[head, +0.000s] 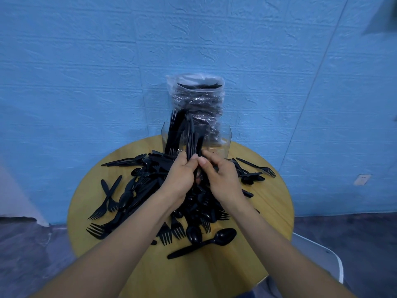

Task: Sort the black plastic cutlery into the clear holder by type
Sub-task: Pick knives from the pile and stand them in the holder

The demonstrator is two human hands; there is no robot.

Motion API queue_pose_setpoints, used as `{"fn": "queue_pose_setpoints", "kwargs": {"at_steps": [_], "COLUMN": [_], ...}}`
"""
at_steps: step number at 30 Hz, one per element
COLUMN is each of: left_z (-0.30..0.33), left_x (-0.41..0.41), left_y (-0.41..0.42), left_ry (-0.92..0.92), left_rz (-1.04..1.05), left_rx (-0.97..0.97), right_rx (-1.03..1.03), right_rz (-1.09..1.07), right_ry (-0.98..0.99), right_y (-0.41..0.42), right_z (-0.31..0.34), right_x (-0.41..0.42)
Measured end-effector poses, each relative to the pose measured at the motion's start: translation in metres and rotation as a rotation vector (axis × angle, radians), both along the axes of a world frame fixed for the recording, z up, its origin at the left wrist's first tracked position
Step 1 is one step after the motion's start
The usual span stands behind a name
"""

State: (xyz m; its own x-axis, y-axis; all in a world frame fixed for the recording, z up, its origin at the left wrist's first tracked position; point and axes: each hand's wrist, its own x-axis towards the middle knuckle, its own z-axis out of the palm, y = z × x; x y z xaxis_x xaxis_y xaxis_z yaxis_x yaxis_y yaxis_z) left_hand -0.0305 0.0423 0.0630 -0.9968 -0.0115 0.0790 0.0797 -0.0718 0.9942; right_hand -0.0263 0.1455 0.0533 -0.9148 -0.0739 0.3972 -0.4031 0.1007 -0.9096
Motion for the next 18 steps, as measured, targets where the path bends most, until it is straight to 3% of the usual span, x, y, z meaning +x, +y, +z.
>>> {"fn": "queue_pose_setpoints", "kwargs": {"at_steps": [5, 15, 18], "left_z": [-0.002, -0.001, 0.000], "left_x": [-0.001, -0.006, -0.008], "left_y": [-0.001, -0.006, -0.010], "left_ry": [0.029, 0.058, 0.040], "left_rz": [-0.001, -0.060, -0.055], "left_rx": [0.033, 0.106, 0.086], "right_rx": [0.199, 0.277, 0.537], "right_rz": [-0.066, -0.121, -0.246], "right_ry": [0.077, 0.144, 0.277], "right_y": [-0.002, -0.006, -0.002], "right_z": [-0.012, -0.016, -0.016], "right_x": [-0.008, -0.008, -0.009]}}
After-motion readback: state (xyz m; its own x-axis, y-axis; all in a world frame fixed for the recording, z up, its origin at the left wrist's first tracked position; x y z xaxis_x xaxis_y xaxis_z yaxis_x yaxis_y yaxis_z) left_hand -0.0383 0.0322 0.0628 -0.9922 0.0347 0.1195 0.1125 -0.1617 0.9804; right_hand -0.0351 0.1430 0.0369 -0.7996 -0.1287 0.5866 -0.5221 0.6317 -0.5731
